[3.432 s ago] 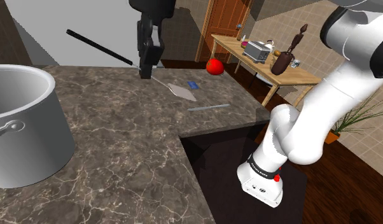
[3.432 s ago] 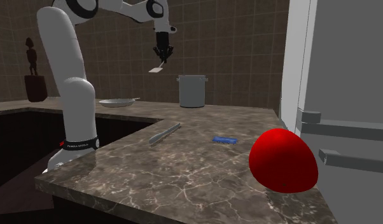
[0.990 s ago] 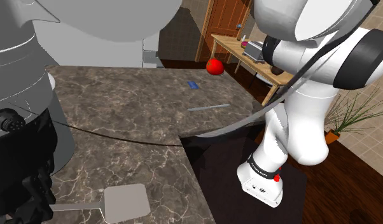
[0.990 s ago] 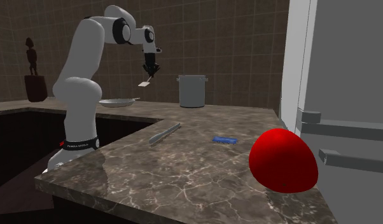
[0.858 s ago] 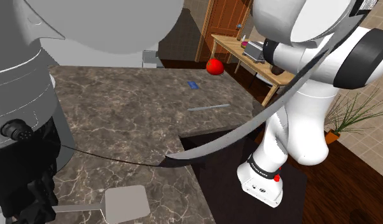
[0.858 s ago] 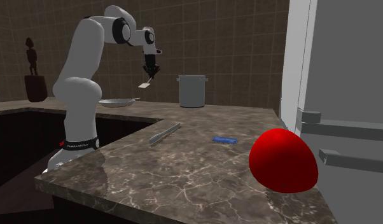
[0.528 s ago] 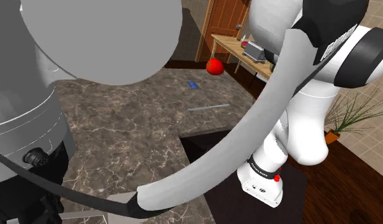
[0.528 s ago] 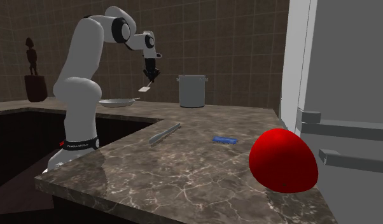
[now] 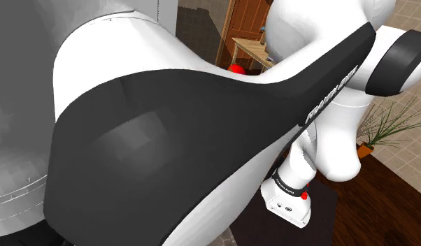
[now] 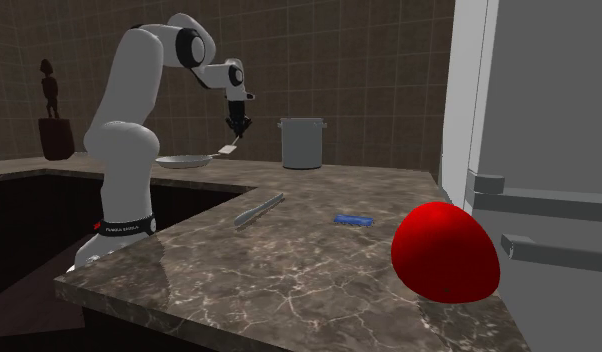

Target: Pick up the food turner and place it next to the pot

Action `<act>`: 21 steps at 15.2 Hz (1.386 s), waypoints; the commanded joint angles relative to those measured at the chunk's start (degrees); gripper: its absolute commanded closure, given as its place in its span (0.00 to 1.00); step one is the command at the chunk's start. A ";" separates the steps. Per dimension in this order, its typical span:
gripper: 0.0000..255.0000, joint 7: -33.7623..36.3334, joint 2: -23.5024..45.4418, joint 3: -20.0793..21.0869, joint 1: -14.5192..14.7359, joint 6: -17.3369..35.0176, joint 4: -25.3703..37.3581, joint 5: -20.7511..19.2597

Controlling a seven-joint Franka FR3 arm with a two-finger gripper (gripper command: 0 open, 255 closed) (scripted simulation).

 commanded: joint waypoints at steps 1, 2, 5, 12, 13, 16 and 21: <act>1.00 0.26 0.34 -0.05 0.07 1.51 -1.19 -0.21; 1.00 0.33 0.44 -0.09 0.04 2.24 -1.83 -0.29; 1.00 0.54 0.83 -0.21 0.00 4.38 -3.62 -0.55; 1.00 1.15 2.17 -0.58 0.04 9.19 -7.25 -1.40; 1.00 1.25 2.40 -0.64 0.06 9.86 -7.71 -1.54; 1.00 1.57 3.18 -0.85 0.15 11.84 -8.99 -2.02; 1.00 2.18 4.68 -1.27 0.37 15.05 -10.84 -2.92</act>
